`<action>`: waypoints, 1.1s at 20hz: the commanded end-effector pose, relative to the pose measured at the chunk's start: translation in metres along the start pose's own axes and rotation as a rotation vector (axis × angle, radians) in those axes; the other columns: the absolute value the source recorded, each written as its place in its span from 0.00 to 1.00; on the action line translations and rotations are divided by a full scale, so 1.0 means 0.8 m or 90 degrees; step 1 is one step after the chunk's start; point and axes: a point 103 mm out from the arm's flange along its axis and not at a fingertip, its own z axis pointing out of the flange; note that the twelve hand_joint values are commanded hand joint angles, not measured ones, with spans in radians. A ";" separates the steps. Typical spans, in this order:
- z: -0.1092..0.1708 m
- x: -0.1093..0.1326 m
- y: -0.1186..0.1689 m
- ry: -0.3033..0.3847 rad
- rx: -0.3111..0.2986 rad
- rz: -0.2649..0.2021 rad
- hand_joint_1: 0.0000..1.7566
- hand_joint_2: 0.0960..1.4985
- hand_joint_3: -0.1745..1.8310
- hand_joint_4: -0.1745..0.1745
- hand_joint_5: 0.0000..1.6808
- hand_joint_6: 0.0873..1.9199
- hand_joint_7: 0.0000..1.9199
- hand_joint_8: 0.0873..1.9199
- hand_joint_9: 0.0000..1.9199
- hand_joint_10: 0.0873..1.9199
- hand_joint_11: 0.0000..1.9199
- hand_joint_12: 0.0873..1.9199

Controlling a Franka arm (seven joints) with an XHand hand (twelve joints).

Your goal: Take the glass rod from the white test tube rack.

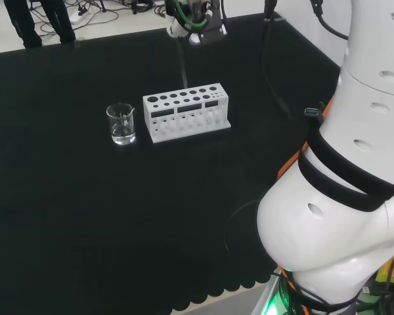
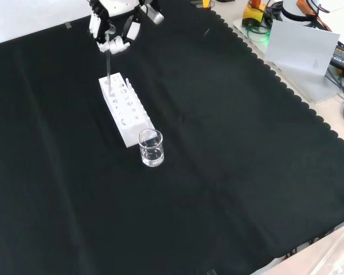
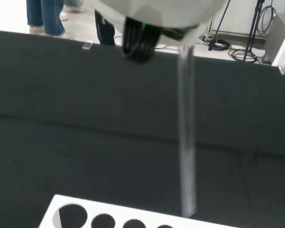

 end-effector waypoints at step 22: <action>-0.043 0.018 -0.057 0.027 -0.023 -0.015 0.75 0.38 0.47 0.00 0.72 0.27 0.65 0.53 0.85 0.40 0.86 0.37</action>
